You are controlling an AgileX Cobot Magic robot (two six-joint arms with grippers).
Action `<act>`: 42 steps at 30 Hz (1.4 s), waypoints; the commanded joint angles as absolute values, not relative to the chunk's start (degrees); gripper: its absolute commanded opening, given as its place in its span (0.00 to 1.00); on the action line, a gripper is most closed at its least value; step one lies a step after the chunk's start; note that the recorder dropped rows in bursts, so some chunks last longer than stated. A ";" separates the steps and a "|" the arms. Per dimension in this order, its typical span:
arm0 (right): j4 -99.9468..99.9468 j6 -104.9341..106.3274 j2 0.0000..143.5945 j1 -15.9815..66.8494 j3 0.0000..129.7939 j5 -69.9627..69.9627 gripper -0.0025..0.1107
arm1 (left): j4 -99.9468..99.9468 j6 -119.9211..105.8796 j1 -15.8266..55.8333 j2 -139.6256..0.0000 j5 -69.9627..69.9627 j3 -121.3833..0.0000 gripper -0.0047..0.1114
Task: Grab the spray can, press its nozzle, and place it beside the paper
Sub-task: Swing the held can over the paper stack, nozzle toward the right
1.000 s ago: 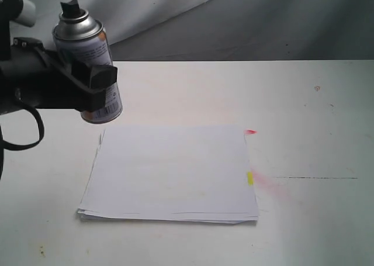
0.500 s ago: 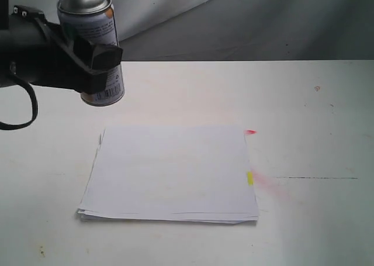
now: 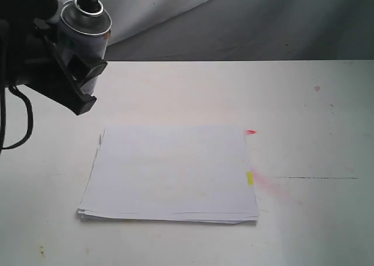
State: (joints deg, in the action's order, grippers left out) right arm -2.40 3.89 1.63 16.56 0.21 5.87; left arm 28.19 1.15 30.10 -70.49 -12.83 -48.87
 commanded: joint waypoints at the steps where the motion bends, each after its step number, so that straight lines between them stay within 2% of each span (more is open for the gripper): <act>1: -2.13 4.10 1.62 16.64 0.00 5.32 0.02 | 47.71 18.86 33.85 -74.93 -14.34 -49.64 0.04; 6: -2.13 4.10 1.62 16.64 0.00 5.32 0.02 | 59.49 33.30 40.17 -81.47 -18.82 -49.64 0.04; 15: -2.13 4.10 1.62 16.64 0.00 5.32 0.02 | 71.33 58.84 40.59 -92.33 -27.69 -49.64 0.04; 19: -2.13 4.10 1.62 16.64 0.00 5.32 0.02 | 83.65 65.99 41.83 -95.95 -32.24 -49.64 0.04; 25: -2.13 4.10 1.62 16.64 0.00 5.32 0.02 | 93.70 68.70 44.91 -99.14 -41.65 -49.64 0.04; 42: -2.13 4.10 1.62 16.64 0.00 5.32 0.02 | 92.83 62.51 45.20 -106.71 -44.47 -49.64 0.04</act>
State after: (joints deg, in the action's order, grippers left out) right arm -2.40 3.89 1.63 16.56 0.21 5.87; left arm 91.91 63.14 44.90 -106.96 -40.70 -48.94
